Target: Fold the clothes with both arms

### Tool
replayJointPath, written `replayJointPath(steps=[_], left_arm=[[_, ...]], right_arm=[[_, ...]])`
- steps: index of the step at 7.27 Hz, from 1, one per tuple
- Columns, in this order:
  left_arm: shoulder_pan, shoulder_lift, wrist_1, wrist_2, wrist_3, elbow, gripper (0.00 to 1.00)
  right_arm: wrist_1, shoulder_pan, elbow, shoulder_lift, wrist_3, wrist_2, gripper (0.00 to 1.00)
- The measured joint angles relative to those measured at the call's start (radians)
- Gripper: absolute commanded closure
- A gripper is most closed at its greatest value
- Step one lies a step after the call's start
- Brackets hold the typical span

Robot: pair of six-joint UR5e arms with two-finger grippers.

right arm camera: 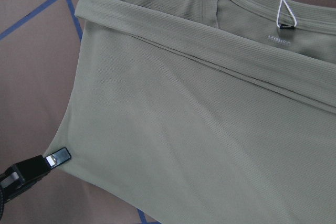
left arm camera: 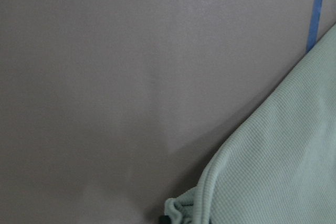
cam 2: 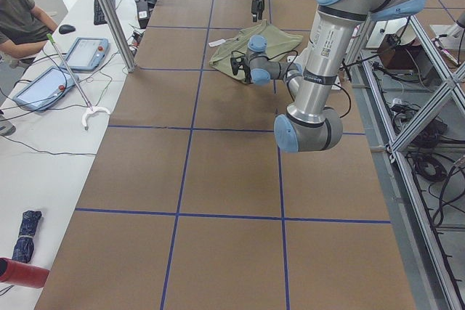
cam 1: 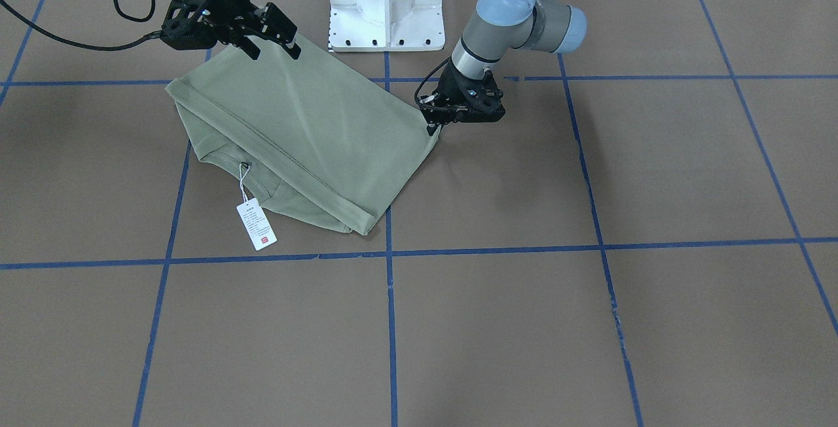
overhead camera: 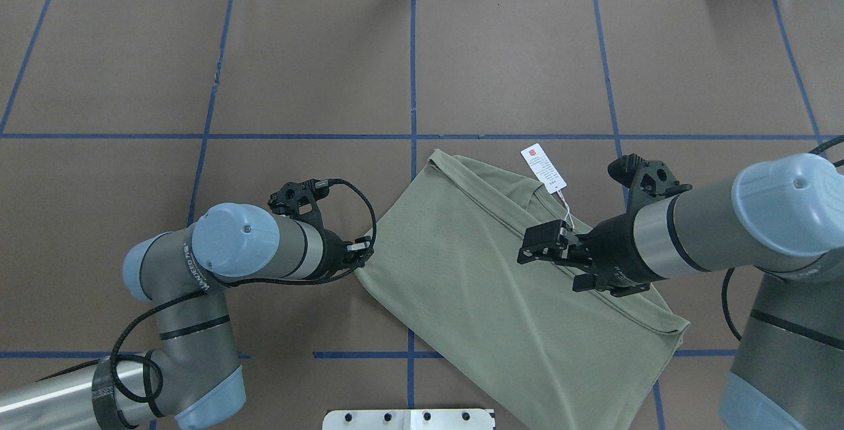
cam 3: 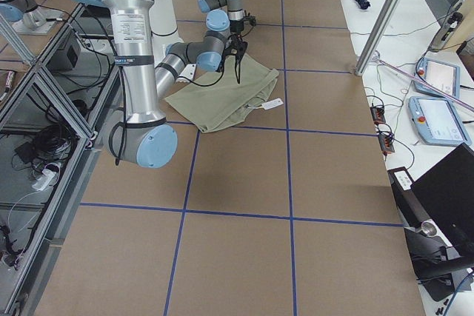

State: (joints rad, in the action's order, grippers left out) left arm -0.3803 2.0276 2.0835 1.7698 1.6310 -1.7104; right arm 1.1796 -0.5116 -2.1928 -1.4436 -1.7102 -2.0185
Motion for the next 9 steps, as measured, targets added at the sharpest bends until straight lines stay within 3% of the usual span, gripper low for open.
replayJointPath(steps=[3, 5, 9], left_arm=[[-0.044, 0.002, -0.048, 0.002, -0.009, -0.009, 1.0], [-0.137, 0.014, -0.056, 0.0, -0.057, 0.02, 1.0], [-0.312, 0.134, -0.04, -0.022, -0.25, 0.221, 1.0]], right_arm=[[0.0, -0.009, -0.001, 0.0, 0.0, 0.0, 0.0], [-0.001, -0.016, -0.002, 0.001, 0.001, 0.004, 0.0], [0.0, -0.012, -0.004, 0.006, 0.001, 0.011, 0.0]])
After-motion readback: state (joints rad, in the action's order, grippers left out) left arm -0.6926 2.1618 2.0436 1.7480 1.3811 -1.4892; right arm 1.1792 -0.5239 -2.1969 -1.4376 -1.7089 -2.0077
